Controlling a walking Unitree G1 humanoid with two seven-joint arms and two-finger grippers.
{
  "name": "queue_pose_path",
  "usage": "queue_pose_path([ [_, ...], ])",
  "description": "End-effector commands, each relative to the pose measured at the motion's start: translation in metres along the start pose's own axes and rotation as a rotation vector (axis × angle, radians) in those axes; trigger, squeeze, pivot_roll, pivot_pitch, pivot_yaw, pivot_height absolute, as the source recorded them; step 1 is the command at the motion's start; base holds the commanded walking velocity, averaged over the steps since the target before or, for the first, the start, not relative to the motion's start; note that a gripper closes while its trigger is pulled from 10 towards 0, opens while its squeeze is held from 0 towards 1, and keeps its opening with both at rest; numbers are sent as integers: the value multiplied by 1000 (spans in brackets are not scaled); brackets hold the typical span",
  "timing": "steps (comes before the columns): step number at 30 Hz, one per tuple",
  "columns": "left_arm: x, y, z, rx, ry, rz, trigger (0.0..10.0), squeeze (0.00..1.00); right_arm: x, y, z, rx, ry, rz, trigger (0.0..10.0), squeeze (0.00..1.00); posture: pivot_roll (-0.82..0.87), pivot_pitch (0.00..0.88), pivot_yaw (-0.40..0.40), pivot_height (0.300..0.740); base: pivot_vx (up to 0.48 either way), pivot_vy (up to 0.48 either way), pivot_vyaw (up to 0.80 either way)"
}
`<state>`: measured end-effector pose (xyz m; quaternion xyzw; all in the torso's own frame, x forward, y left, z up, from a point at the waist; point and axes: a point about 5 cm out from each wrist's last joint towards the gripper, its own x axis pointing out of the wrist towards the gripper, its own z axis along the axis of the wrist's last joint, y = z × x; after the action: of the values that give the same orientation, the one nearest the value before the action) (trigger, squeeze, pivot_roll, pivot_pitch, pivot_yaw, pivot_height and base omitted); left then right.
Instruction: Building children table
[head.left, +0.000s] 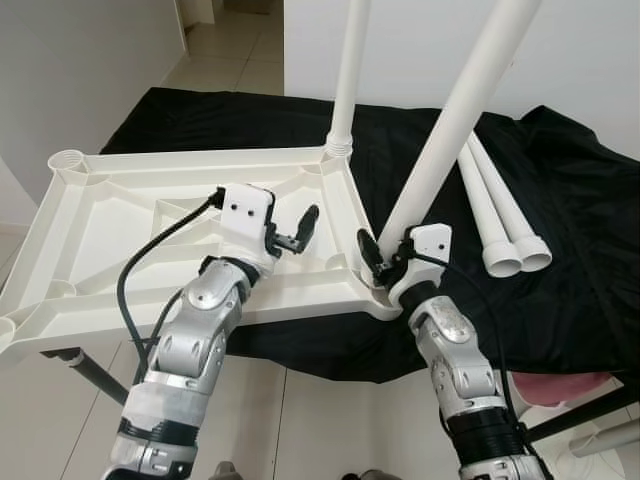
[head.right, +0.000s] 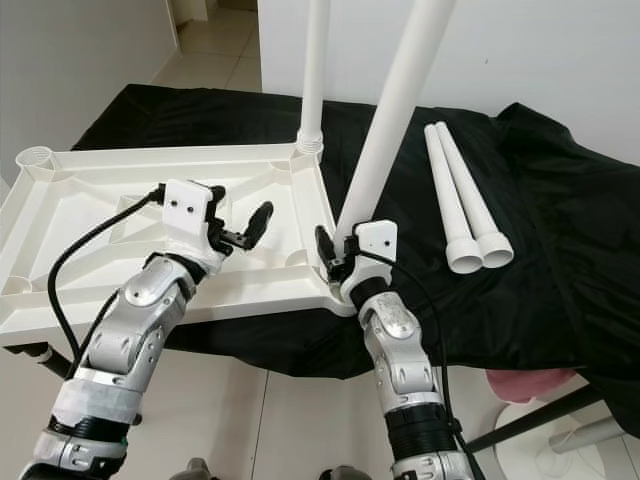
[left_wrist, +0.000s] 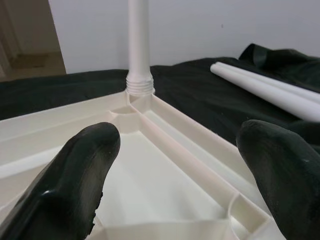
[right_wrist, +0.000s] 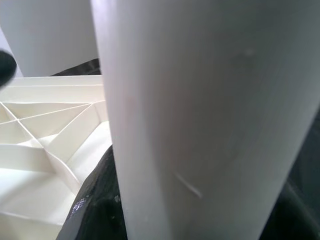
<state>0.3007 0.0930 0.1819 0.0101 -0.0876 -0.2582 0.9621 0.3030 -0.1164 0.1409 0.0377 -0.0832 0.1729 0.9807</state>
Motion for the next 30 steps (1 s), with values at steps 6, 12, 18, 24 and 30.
queue_pose_path([
  [6, -8, -17, -7, 40, 17, -181, 10000, 0, -12, -8, -14, -41, 42, 2, 10000, 0, 40, 1, -41, 740, 0, 0, 0],
  [12, -8, -18, -7, 50, 17, -180, 10000, 0, -19, -12, -18, -57, 52, 6, 10000, 0, 43, 3, -47, 740, 0, 0, 0],
  [18, -11, -19, -9, 57, 24, -183, 10000, 0, -26, -13, -22, -99, 66, 35, 10000, 0, 42, 5, -49, 740, 0, 0, 0],
  [24, -14, -20, -10, 63, 34, -189, 10000, 0, -31, -11, -26, -186, 76, 117, 10000, 0, 44, 12, -47, 740, 0, 0, 0],
  [30, -14, -19, -10, 66, 34, -187, 10000, 0, -31, -9, -27, -208, 74, 152, 10000, 0, 44, 13, -44, 740, 0, 0, 0],
])
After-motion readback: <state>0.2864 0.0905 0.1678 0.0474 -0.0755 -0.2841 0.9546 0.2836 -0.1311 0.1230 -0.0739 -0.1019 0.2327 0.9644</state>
